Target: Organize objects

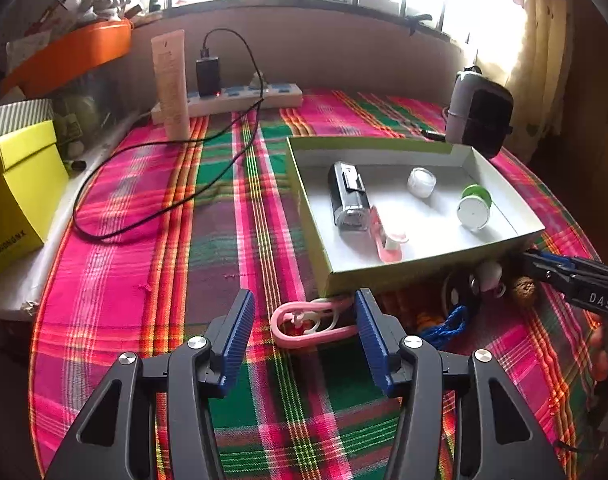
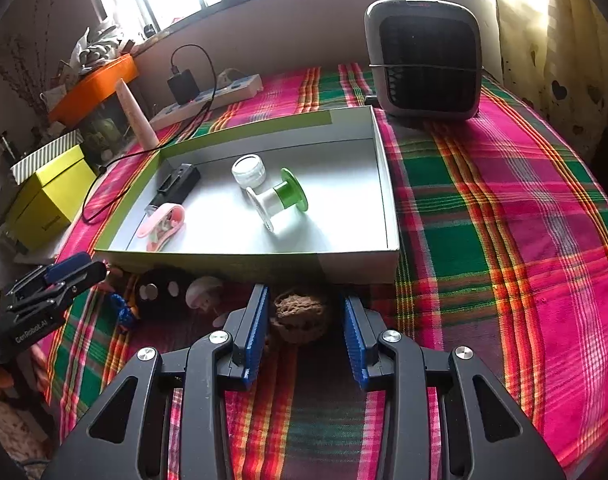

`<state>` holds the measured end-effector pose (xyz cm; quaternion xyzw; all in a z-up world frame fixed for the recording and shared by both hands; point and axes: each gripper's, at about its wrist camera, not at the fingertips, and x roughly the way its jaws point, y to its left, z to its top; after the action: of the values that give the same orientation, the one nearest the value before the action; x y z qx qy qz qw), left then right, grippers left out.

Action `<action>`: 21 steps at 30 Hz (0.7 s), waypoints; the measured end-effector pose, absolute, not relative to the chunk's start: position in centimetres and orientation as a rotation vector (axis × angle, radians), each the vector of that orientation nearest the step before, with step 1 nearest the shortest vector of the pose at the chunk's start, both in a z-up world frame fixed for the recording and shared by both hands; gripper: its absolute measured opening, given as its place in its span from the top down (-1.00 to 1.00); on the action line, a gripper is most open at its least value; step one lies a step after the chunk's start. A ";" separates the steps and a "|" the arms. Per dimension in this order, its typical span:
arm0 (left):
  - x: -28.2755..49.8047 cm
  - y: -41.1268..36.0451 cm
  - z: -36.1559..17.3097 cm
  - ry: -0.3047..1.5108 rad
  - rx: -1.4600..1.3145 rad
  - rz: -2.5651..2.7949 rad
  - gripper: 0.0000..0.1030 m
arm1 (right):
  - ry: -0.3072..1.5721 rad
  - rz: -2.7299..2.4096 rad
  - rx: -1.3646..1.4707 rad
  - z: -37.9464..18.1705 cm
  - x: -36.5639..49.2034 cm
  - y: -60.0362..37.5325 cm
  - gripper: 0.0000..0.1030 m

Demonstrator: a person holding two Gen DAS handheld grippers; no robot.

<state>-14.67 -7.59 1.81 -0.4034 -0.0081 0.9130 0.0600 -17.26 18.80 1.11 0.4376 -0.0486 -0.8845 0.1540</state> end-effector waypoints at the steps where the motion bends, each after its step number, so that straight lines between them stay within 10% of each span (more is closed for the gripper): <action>1: -14.7 -7.6 1.7 -0.022 -1.226 2.760 0.02 | -0.132 -2.539 1.265 1.1 -17.3 18.8 0.29; 21: -11.8 -5.8 1.3 -0.063 -1.227 2.647 0.02 | -0.092 -2.554 1.251 1.2 -15.9 19.5 0.35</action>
<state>-11.81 -5.81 1.34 -0.4179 -0.0213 0.9014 0.1114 -15.93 19.49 1.18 0.4349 -0.0318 -0.8877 0.1478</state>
